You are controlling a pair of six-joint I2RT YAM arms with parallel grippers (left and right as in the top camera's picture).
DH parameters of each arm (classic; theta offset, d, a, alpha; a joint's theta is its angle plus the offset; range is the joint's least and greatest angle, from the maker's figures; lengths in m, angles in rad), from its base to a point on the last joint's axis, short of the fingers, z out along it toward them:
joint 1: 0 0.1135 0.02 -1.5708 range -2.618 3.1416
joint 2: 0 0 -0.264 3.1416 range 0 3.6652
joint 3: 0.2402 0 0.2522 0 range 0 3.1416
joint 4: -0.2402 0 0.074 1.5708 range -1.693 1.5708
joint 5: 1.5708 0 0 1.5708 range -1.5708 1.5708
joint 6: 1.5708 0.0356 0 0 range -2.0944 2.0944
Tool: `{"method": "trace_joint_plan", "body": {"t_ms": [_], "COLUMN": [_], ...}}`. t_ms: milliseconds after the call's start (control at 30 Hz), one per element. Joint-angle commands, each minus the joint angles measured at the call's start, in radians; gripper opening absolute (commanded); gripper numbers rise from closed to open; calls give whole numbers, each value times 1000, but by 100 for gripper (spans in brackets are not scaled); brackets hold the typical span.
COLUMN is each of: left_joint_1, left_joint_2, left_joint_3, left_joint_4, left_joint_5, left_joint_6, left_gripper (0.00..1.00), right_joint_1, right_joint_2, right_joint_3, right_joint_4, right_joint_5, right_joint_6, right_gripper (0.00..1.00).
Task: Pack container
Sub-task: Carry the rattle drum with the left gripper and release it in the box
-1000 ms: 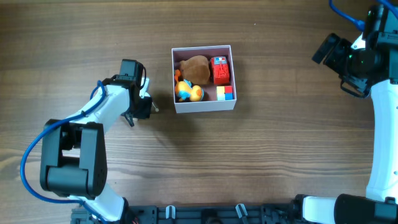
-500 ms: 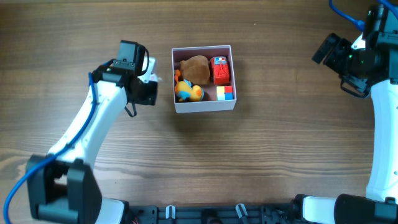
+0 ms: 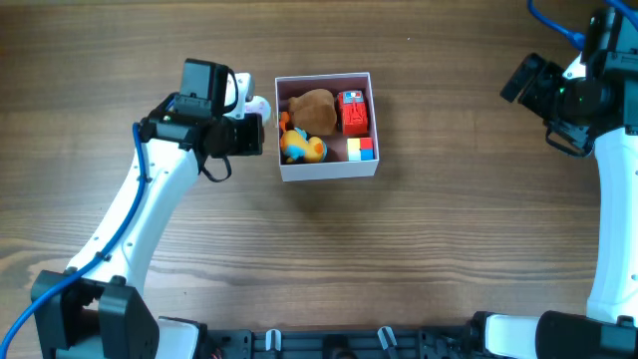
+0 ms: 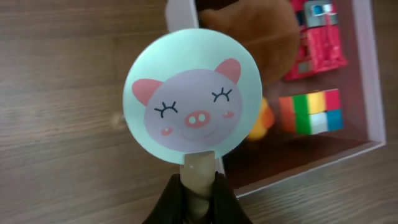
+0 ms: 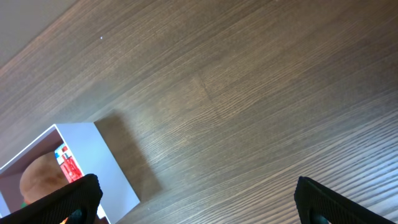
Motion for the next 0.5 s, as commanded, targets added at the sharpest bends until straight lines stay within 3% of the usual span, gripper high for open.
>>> {"method": "trace_joint_plan", "body": {"t_ms": [0,100,200,267,467], "left_joint_1": [-24,-138,-333,-401,-415], "left_joint_2": [-22,-22,-21,-7,132], "left_joint_3": [12,12,12,12,12], "left_joint_4": [63,131,188,205,277], "left_joint_5": [187,97,-274,-409,-431], "left_joint_6": [-65,-141,-213,-225,-238], "left_gripper": [4,4,4,4,4], "right_joint_1": [0,0,0,0,0], "right_joint_2": [-2,-2,-2,-2,-2], "right_joint_3": [5,5,5,5,5], "right_joint_4": [2,2,3,2,3], "right_joint_5": [7,7,7,7,7], "right_joint_6": [6,6,5,6,6], "right_gripper": [100,100,100,100,100]}}
